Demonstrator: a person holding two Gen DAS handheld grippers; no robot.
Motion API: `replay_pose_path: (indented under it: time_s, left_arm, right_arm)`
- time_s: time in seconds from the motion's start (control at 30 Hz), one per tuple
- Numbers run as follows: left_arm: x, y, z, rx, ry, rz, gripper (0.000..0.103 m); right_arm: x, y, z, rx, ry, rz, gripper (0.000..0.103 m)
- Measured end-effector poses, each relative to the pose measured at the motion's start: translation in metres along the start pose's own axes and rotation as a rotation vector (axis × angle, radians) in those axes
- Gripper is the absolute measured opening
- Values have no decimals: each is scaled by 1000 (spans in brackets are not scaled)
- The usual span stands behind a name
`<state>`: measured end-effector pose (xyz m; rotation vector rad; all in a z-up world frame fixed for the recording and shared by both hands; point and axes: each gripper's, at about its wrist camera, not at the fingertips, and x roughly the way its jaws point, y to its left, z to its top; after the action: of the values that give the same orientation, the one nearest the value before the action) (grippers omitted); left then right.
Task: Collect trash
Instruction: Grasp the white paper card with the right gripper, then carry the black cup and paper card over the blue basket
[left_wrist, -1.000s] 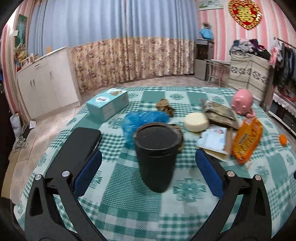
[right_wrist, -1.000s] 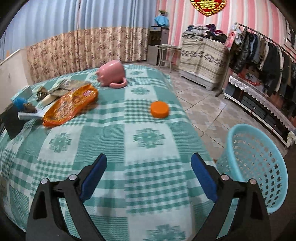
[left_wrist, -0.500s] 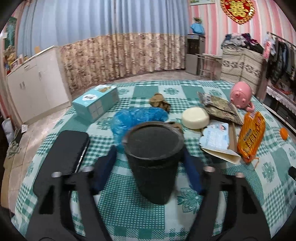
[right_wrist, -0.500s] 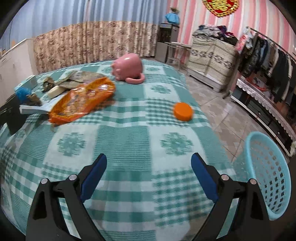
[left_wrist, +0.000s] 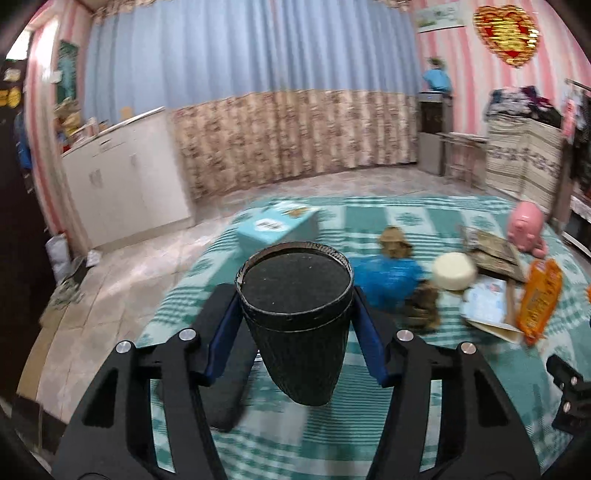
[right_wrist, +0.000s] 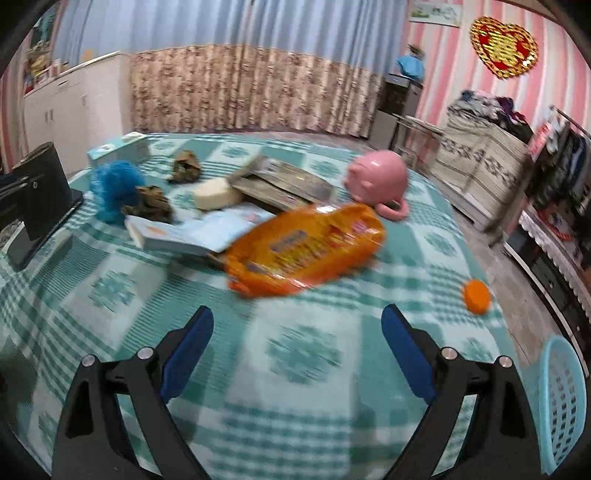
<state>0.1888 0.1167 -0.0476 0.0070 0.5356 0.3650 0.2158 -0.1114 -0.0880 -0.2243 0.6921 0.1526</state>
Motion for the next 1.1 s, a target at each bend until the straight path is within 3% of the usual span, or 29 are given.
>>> replay_pose_path:
  time_s: [0.13,0.43,0.5,0.67,0.9,1.0,1.1]
  left_arm:
    - [6,16,3,-30,13,61,57]
    - [9,31,4,-74,26,56,57]
    - [11,34,3,-84,32,56,57]
    - [17,40,1,-112,59,53,57]
    - [14,32,0,-82,44,57,57]
    - [10,29,0,-71,25,62,57]
    - [3,24,1,-62,0,65,57]
  right_arm:
    - [7,22,10,-48,-14,16,90]
    - [21,56,34,-133,-24,66,88]
    - [23,64,37,-164,-24,78,76]
    - [35,75,44,-218,18,135,30]
    - [16,57,52,-145,-33,202,19]
    - [-3,45,59,-128,-75,213,10]
    - [-22,30,65,-96,-112,236,10]
